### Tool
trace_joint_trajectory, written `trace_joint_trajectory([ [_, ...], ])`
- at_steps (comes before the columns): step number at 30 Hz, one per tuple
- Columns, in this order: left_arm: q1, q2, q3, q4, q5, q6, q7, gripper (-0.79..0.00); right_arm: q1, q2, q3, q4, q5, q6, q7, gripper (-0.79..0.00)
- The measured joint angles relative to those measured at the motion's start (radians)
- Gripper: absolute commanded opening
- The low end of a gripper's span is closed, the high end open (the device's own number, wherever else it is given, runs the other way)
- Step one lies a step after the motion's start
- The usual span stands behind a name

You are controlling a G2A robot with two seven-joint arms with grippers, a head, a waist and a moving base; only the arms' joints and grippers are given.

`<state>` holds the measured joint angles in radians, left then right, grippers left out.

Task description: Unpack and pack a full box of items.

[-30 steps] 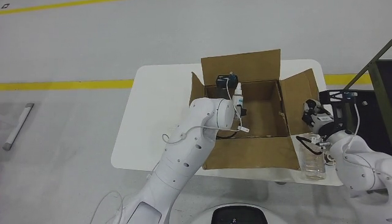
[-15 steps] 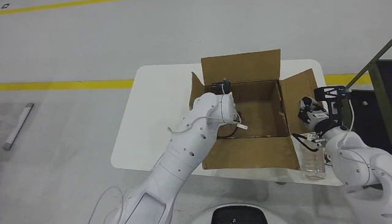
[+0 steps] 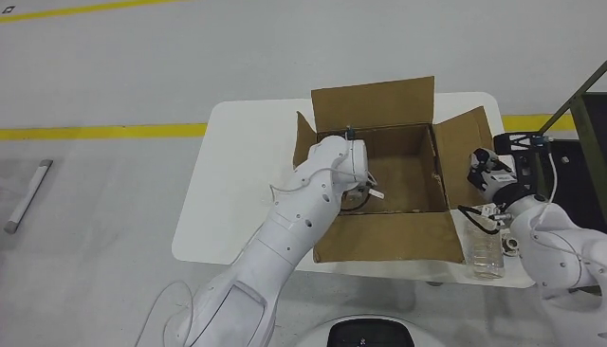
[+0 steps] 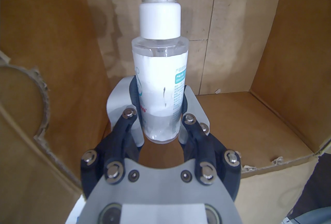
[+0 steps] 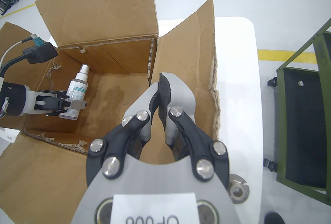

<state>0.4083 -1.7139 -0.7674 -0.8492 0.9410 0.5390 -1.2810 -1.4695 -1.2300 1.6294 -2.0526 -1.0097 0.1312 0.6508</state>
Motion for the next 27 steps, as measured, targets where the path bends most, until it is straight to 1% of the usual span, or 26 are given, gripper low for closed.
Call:
trace_joint_trajectory([
  [5, -0.019, -0.013, 0.009, 0.049, 0.003, 0.002, 0.002, 0.000, 0.004, 0.001, 0.003, 0.004, 0.009, -0.004, 0.007, -0.785],
  [9, -0.029, -0.020, 0.012, 0.078, 0.009, 0.009, 0.011, 0.000, 0.001, 0.003, 0.013, -0.031, 0.005, 0.007, 0.039, -0.785],
  [13, -0.037, -0.025, 0.005, 0.073, 0.008, 0.000, 0.041, 0.000, -0.008, 0.008, 0.056, -0.082, 0.010, 0.017, 0.087, -0.785],
  [16, -0.037, -0.023, -0.014, 0.027, -0.003, -0.041, 0.080, 0.000, -0.027, 0.012, 0.125, -0.138, 0.030, 0.041, 0.143, -0.785],
  [19, -0.021, -0.012, -0.044, -0.050, -0.008, -0.107, 0.131, 0.000, -0.053, 0.017, 0.215, -0.187, 0.034, 0.084, 0.239, -0.785],
  [21, -0.003, 0.001, -0.075, -0.116, -0.004, -0.146, 0.152, 0.000, -0.075, 0.021, 0.280, -0.206, 0.059, 0.107, 0.325, -0.785],
  [23, 0.020, 0.017, -0.111, -0.192, 0.008, -0.174, 0.153, 0.000, -0.097, 0.026, 0.341, -0.209, 0.074, 0.107, 0.428, -0.785],
  [27, 0.073, 0.048, -0.172, -0.339, 0.070, -0.214, 0.142, 0.000, -0.123, 0.035, 0.405, -0.171, 0.081, 0.089, 0.569, -0.785],
])
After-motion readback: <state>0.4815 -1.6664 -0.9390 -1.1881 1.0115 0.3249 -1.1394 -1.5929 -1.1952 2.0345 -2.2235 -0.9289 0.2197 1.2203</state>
